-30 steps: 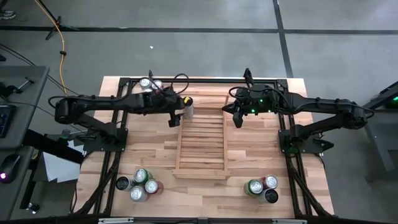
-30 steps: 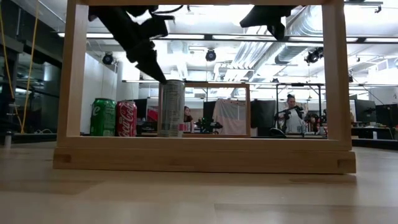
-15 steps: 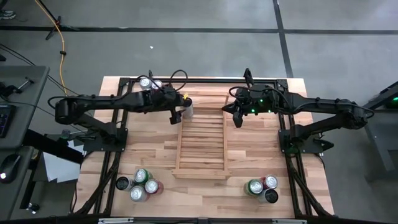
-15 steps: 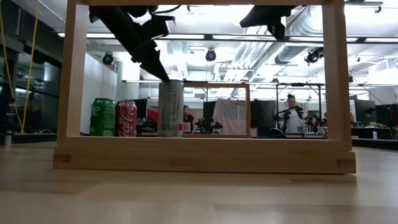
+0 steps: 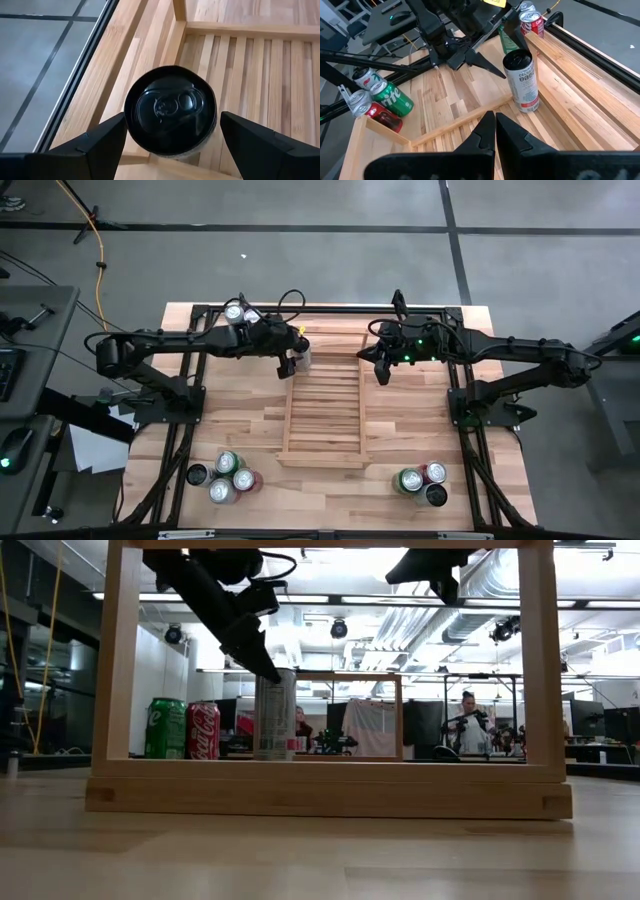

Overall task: Place canned beverage on shelf
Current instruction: Put the top left white and pink can on the shelf

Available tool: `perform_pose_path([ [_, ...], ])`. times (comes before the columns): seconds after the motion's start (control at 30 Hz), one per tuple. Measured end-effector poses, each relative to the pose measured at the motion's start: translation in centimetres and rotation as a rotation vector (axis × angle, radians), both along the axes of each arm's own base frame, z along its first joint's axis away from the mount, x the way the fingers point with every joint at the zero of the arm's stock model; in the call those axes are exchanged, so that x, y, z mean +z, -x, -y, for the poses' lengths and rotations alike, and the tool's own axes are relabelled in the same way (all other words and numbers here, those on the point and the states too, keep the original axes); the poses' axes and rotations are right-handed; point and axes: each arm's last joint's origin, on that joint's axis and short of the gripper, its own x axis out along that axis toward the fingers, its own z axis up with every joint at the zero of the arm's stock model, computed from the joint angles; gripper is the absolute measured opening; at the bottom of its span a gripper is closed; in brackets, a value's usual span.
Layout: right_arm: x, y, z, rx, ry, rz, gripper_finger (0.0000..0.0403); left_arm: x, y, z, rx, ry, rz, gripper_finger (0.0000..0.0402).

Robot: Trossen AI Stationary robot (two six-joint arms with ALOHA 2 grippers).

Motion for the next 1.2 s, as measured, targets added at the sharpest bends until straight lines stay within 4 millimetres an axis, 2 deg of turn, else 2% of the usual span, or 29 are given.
perform_pose_path([
  [0.23,0.0,0.0,0.0,0.0,0.0,0.0,0.0,0.1,-0.1,0.0,0.012,0.009,0.025,0.0302],
  [0.47,0.0,0.0,0.0,0.001,0.001,0.0,0.0,0.2,-0.1,-0.1,0.046,0.021,0.035,0.0235],
  [0.63,0.0,0.0,0.0,0.0,0.001,0.001,0.0,0.2,0.0,-0.1,0.091,0.043,0.049,0.0235],
  [0.77,0.0,0.0,0.0,0.0,0.001,0.0,0.0,0.7,0.4,0.1,0.211,0.104,0.096,0.0239],
  [0.93,0.0,0.0,0.0,0.0,0.001,0.0,0.0,1.6,0.5,1.0,0.351,0.128,0.196,0.0243],
  [1.2,0.0,0.0,0.0,0.004,0.009,-0.001,0.0,1.6,0.4,2.8,0.533,0.191,0.27,0.0241],
])
